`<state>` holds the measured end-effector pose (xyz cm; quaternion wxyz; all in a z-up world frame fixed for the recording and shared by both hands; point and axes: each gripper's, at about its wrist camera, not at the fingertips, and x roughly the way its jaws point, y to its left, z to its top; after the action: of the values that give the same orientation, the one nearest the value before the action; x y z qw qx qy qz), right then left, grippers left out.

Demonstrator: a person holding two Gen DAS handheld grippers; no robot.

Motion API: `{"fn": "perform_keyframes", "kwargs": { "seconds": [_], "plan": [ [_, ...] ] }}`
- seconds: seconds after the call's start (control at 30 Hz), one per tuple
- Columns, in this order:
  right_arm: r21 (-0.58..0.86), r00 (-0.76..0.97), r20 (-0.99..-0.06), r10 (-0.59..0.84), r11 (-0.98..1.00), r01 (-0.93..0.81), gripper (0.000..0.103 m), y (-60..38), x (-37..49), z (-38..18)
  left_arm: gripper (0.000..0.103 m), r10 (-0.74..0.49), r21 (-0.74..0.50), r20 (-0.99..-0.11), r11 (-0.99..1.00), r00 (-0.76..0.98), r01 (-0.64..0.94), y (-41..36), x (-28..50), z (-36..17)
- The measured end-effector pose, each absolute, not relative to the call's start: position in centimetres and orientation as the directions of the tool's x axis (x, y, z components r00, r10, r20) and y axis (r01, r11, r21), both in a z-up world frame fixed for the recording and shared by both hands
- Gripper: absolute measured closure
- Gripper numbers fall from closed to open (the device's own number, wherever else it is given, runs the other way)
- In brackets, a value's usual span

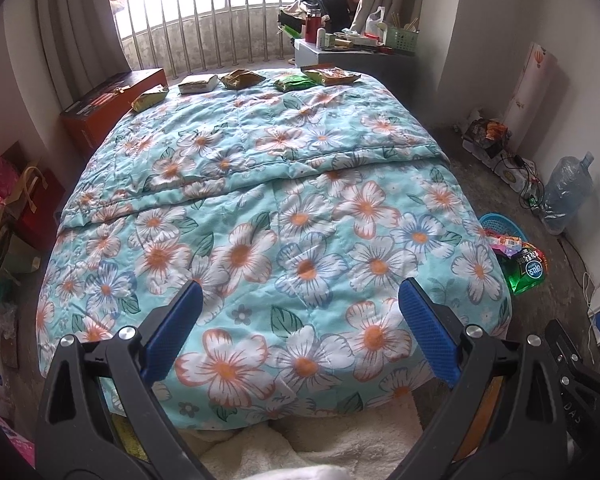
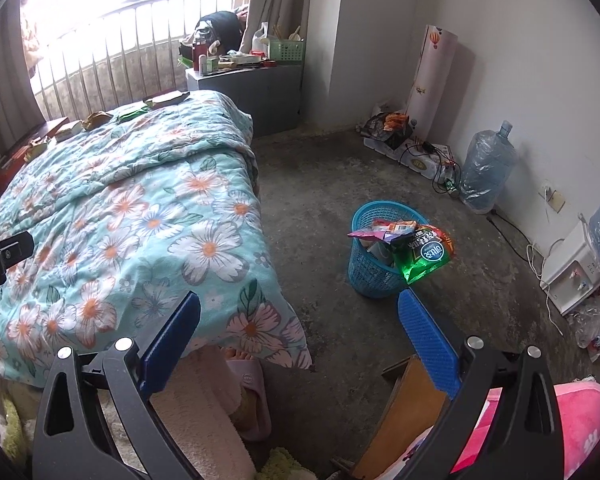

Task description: Collect trash

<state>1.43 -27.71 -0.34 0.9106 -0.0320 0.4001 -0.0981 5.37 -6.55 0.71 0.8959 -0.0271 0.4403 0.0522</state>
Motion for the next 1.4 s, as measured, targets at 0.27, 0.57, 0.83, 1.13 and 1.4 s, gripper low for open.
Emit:
{"fn": "perform_keyframes", "kwargs": {
  "seconds": [0.27, 0.57, 0.83, 1.13, 1.4],
  "plan": [
    [-0.136, 0.662, -0.721, -0.204, 0.979, 0.154, 0.007, -27.83, 1.34, -0.28, 0.009, 0.068, -0.002, -0.790, 0.994, 0.609, -0.113, -6.68, 5.28, 0.82],
    [-0.137, 0.663, -0.720, -0.205, 0.979, 0.154, 0.007, -27.85, 1.32, -0.19, 0.009, 0.066, -0.003, -0.793, 0.994, 0.605, -0.112, -6.70, 5.28, 0.75],
    [-0.136, 0.663, -0.720, -0.204, 0.979, 0.153, 0.007, -27.89, 1.34, -0.20, 0.009, 0.067, -0.002, -0.792, 0.994, 0.607, -0.113, -6.75, 5.23, 0.77],
    [-0.136, 0.664, -0.719, -0.205, 0.979, 0.155, 0.007, -27.93, 1.34, 0.00, 0.009, 0.066, -0.002, -0.793, 0.994, 0.606, -0.112, -6.83, 5.18, 0.71],
    [-0.137, 0.666, -0.717, -0.205, 0.978, 0.154, 0.007, -27.98, 1.38, 0.17, 0.009, 0.066, -0.003, -0.791, 0.994, 0.608, -0.112, -6.85, 5.12, 0.72]
  ]
}}
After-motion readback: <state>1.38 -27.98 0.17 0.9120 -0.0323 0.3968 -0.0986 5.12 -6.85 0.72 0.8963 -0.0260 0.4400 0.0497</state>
